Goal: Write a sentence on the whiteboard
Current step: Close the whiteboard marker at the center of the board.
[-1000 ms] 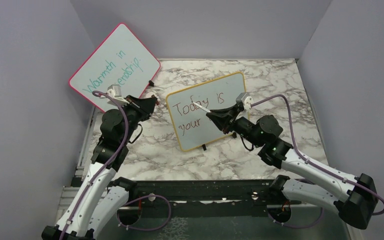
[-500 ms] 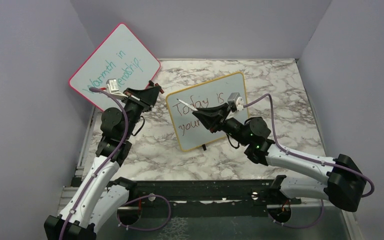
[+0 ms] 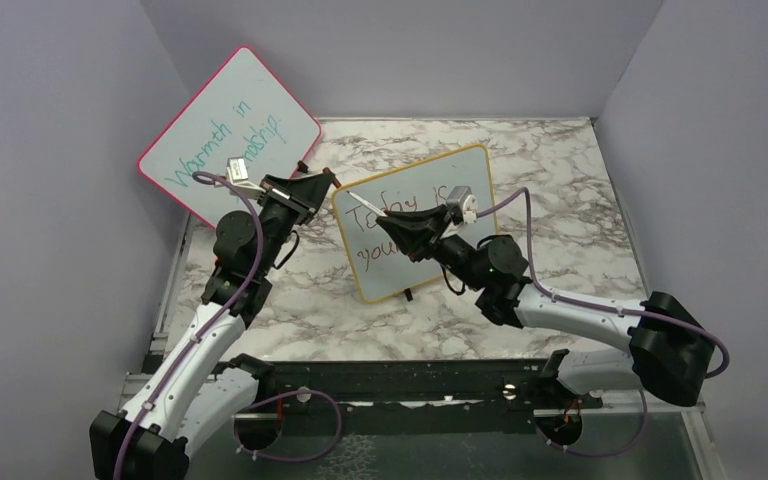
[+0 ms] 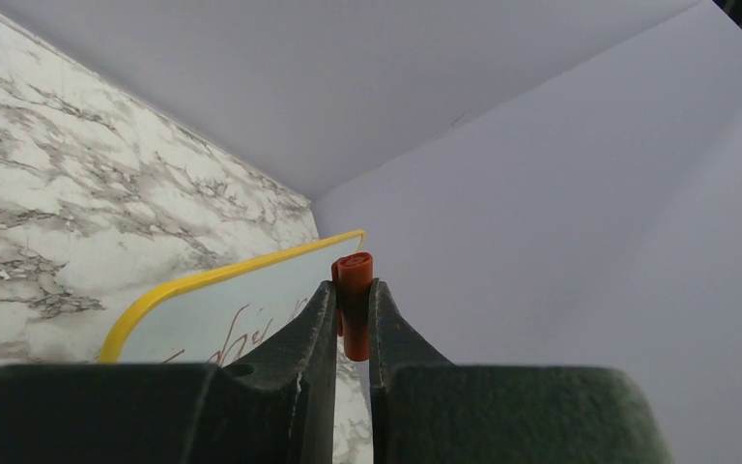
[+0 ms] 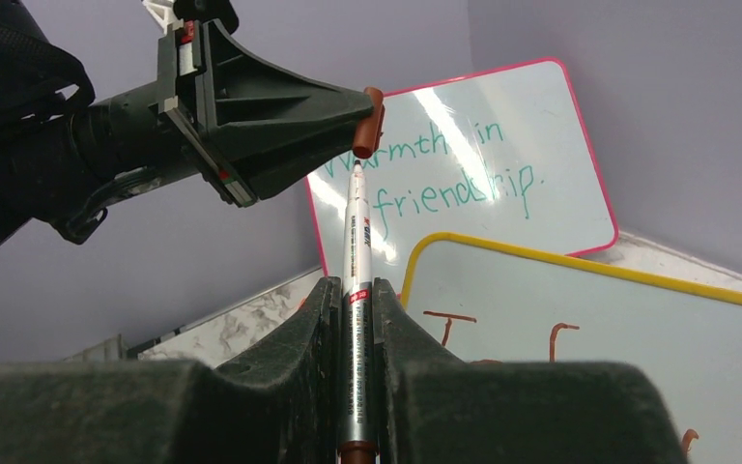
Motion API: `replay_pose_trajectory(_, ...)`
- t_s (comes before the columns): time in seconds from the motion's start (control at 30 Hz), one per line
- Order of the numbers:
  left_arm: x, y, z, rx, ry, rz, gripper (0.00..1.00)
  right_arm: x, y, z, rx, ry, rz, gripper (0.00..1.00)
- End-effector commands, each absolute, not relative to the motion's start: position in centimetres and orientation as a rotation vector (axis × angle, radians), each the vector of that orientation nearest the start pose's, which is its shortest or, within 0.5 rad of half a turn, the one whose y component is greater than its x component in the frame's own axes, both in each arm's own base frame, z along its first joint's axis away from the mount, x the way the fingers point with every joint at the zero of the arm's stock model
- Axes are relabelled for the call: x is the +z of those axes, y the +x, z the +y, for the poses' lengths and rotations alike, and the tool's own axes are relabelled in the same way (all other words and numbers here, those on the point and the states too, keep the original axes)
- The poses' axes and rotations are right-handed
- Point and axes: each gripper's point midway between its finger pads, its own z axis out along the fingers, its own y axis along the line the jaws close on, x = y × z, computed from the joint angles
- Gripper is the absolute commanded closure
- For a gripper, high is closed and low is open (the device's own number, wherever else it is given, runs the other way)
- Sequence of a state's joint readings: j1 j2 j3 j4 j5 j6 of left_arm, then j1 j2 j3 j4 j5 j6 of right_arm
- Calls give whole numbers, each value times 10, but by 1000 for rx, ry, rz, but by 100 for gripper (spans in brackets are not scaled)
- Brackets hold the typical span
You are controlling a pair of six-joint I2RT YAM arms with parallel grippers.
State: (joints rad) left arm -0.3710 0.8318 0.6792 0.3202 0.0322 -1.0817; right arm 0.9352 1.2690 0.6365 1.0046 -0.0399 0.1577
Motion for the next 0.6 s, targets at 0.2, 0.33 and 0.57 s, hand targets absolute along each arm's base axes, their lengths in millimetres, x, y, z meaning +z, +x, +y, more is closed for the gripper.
replay_pose_trajectory(0.2,363,300,-165,-1266,-532,1381,100,352,245,350,968,-458,1055,99)
replay_pose_trajectory(0.33,365,301,-165,-1270,-533,1379,100,352,246,352,966,-462,1064,99)
replay_pose_trajectory(0.57,364,300,-167,-1288,-538,1375,100,347,249,357,967,-472,1087,99)
